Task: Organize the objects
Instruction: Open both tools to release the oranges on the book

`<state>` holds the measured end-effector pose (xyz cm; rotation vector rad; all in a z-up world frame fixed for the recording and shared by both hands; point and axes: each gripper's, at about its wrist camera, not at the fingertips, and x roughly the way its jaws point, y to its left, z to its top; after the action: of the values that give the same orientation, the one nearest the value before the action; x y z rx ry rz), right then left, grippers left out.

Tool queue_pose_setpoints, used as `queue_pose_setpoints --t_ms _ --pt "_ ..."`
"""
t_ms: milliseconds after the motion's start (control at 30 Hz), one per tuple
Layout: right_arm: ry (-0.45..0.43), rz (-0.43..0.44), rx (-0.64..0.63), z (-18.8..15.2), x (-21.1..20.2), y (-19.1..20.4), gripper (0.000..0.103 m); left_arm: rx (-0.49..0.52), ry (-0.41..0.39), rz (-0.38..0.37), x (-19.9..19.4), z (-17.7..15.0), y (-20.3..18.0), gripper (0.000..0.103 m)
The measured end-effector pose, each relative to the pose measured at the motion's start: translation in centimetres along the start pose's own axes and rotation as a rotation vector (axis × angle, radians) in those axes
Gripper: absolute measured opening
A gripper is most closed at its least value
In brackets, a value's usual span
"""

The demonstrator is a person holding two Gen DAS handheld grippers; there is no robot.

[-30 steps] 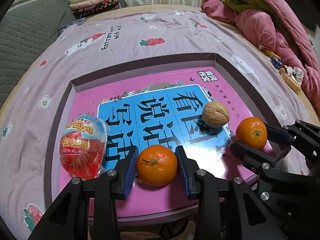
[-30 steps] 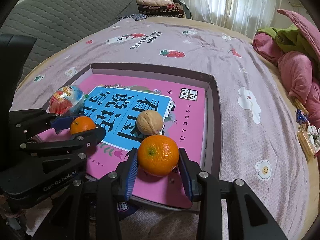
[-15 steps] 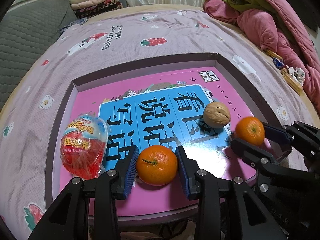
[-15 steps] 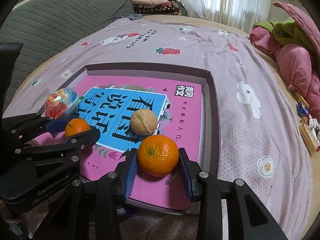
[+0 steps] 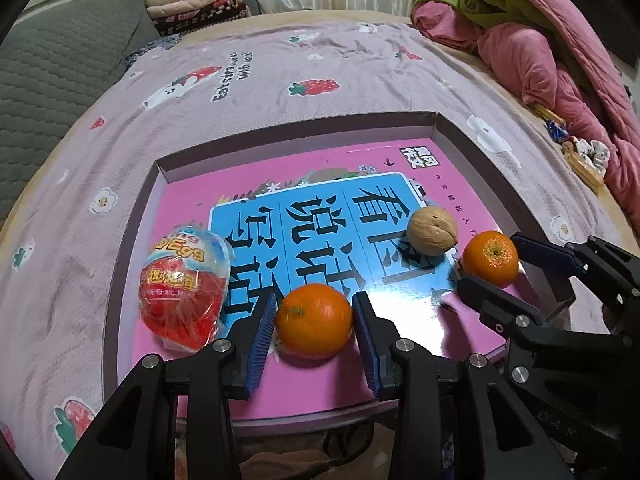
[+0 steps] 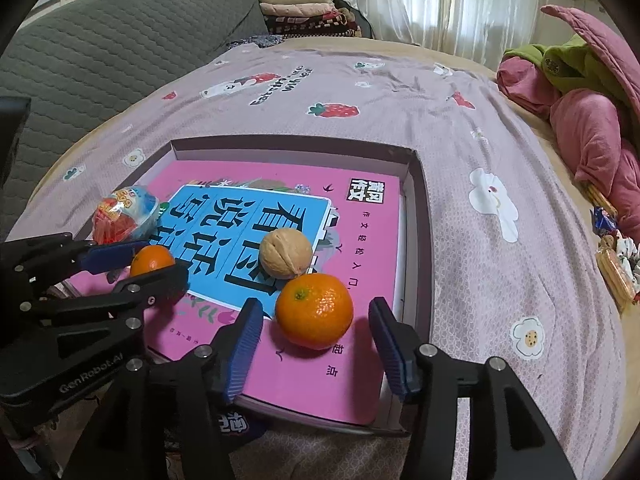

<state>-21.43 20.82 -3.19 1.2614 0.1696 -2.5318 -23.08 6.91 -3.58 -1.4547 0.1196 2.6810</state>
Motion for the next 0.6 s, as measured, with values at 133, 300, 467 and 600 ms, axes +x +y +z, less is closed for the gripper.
queue_pose_setpoints --t_ms 133,300,467,600 --pt "-0.012 0.005 0.000 0.1 -0.4 0.0 0.058 -0.007 -0.007 -0.006 -0.7 0.0 0.2 0.047" --pt "-0.030 0.011 0.001 0.3 -1.1 -0.1 0.061 -0.026 -0.017 -0.002 -1.4 -0.1 0.6 0.049" --pt "-0.052 0.012 -0.001 0.5 -1.9 -0.1 0.064 -0.038 -0.026 0.005 -2.2 -0.1 1.0 0.051" --pt "-0.074 0.018 0.006 0.7 -2.6 -0.3 0.067 -0.043 -0.043 0.003 -3.2 -0.2 1.2 0.051"
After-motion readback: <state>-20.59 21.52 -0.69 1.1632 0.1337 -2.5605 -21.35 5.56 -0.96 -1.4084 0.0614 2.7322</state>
